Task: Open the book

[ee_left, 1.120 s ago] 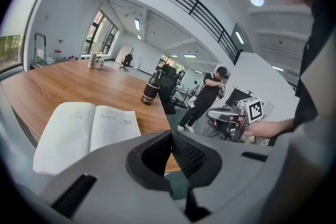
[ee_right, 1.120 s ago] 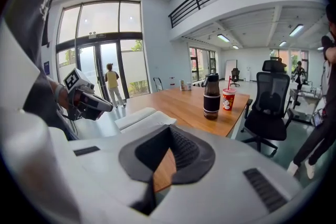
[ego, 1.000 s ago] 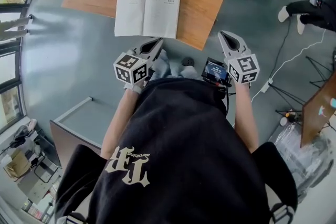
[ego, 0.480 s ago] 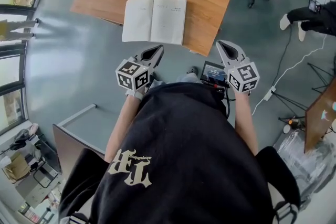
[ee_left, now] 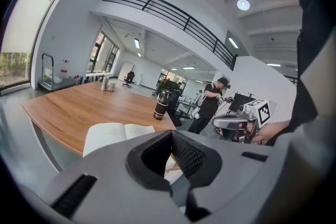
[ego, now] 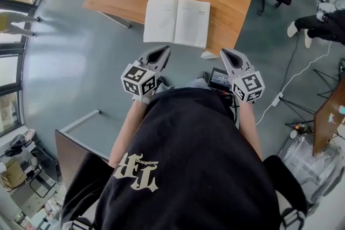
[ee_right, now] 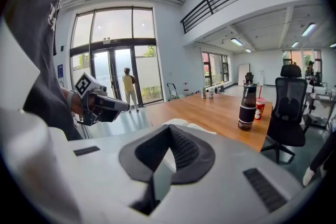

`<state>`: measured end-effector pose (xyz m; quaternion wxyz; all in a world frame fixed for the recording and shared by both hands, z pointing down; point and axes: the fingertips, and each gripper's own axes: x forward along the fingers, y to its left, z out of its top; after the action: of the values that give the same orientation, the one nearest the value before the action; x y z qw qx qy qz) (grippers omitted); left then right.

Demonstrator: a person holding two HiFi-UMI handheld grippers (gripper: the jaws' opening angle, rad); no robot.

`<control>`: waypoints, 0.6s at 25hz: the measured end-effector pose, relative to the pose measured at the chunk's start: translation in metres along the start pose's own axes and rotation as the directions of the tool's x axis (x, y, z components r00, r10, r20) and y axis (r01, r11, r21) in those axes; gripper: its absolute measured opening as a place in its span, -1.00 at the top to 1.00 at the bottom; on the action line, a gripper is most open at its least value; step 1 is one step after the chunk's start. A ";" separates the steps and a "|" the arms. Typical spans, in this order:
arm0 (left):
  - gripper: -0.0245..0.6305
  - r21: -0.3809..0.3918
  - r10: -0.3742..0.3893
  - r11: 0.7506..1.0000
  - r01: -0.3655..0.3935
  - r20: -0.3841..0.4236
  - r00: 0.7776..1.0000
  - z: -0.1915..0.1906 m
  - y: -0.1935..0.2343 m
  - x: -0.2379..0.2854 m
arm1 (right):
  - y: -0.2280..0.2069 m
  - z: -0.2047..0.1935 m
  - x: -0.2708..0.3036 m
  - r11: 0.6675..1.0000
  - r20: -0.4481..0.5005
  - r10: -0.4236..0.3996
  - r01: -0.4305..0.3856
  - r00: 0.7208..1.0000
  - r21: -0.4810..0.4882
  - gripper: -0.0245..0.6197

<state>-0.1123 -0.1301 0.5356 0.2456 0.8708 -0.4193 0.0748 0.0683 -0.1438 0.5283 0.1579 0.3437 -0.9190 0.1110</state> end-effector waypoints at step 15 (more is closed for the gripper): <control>0.90 -0.003 -0.087 0.996 0.087 0.037 0.996 -0.014 0.048 -0.093 | 0.107 0.010 0.015 0.990 -0.018 -0.137 0.137 0.990 -0.014 0.96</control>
<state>-0.2075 -0.0835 0.5338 0.2430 0.8888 -0.3858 0.0469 -0.0164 -0.0768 0.5141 0.1763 0.4040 -0.8923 0.0972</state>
